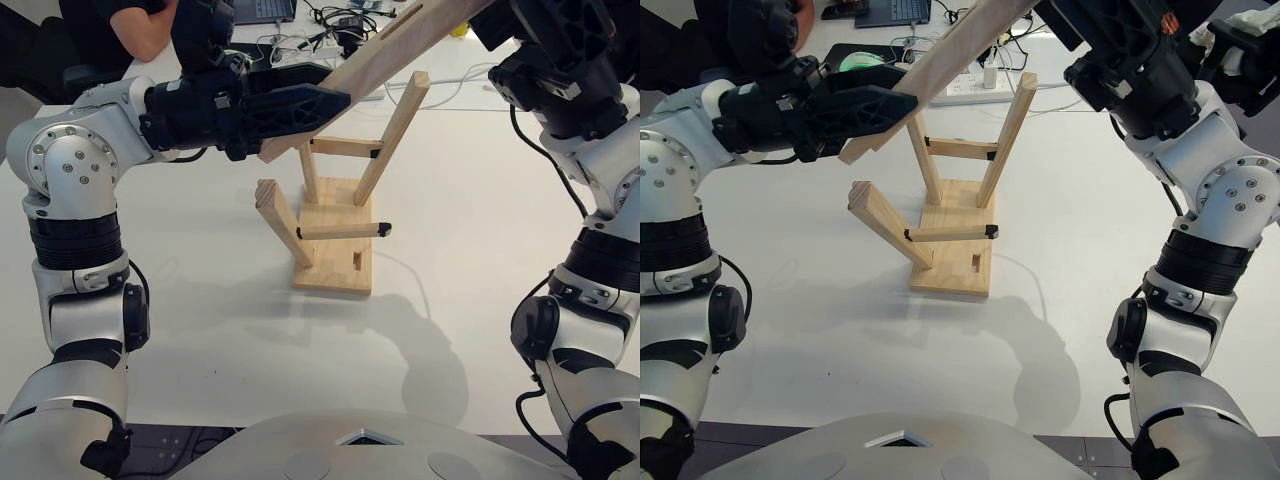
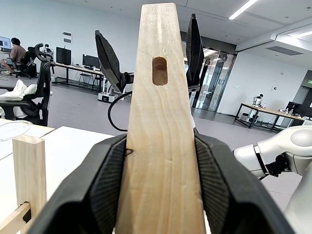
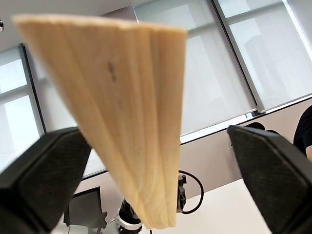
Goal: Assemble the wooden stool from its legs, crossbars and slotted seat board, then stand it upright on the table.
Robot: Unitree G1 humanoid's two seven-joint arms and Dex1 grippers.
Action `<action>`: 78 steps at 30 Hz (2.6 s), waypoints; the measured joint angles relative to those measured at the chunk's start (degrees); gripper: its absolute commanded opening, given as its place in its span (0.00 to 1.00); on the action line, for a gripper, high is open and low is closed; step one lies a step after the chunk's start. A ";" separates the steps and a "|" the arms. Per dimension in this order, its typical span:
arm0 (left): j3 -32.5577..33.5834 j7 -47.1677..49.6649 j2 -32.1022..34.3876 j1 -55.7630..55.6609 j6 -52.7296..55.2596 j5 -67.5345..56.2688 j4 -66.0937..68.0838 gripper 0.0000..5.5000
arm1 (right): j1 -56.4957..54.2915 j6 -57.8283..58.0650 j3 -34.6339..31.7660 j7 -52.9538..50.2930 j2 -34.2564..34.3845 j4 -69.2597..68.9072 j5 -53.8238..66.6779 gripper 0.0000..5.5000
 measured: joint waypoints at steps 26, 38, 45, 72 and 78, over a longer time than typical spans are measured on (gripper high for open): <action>-3.21 -3.40 1.45 0.47 -3.61 5.11 -0.85 0.48 | 1.65 2.04 0.97 2.15 -0.50 -1.28 0.97 0.40; -2.27 -3.13 6.04 2.04 -5.36 9.65 0.44 0.71 | 2.95 -3.11 1.68 2.35 -0.07 -1.59 -8.58 0.38; 0.62 -4.78 12.10 6.89 -2.01 7.79 -4.58 0.71 | 4.64 -4.06 0.53 2.68 -1.44 -1.15 -11.33 0.38; -11.10 -7.06 18.48 16.14 -16.33 25.66 -11.18 0.71 | 23.31 -9.22 -0.54 15.45 -13.67 -4.16 -27.87 0.38; -11.12 -8.16 18.45 15.92 -16.81 26.07 -9.83 0.71 | 29.62 -11.48 -0.13 23.28 -13.78 -3.67 -29.81 0.38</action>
